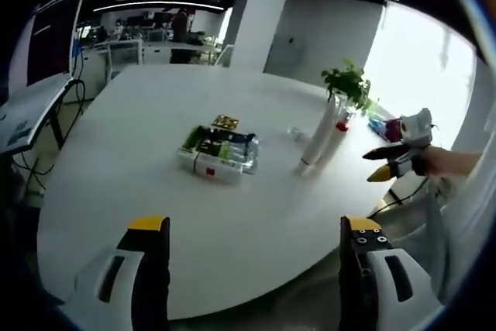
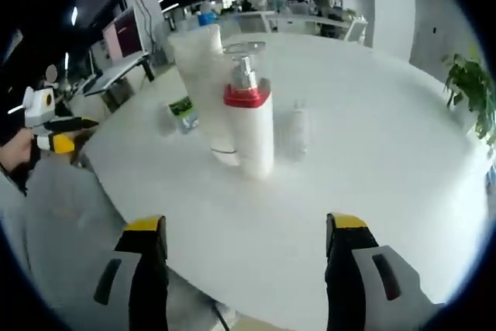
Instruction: Arrange the skincare products in the storage area until every visible bottle or jar stands upright without overlapping.
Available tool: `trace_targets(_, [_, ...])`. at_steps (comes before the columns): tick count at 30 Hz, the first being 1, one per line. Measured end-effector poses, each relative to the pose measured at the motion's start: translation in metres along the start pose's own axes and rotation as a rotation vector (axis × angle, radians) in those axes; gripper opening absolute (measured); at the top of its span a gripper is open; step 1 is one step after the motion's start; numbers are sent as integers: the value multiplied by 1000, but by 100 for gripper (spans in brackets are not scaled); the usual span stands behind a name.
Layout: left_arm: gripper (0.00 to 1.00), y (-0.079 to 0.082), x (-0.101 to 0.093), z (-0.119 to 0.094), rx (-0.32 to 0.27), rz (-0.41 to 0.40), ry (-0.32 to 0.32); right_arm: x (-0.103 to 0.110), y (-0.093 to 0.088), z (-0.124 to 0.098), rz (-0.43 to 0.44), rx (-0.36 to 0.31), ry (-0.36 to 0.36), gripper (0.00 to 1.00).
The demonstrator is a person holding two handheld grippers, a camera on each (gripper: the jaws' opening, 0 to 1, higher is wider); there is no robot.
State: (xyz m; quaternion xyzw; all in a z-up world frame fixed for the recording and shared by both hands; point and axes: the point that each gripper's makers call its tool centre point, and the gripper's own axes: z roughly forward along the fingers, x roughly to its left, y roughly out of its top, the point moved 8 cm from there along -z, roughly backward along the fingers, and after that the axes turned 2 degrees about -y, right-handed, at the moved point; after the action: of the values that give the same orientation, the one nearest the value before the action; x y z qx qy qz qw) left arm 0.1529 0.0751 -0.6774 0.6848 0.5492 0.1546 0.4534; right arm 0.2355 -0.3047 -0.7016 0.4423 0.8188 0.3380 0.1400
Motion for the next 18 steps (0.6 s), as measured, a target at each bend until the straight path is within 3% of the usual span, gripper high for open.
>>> trace_targets(7, [84, 0, 2, -1, 2, -12, -1, -27, 5, 6, -25, 32, -47, 83])
trace_targets(13, [71, -1, 0, -1, 10, -28, -17, -52, 13, 9, -26, 33, -89, 80])
trace_targets(18, [79, -2, -1, 1, 30, -5, -7, -69, 23, 17, -35, 35, -109, 79])
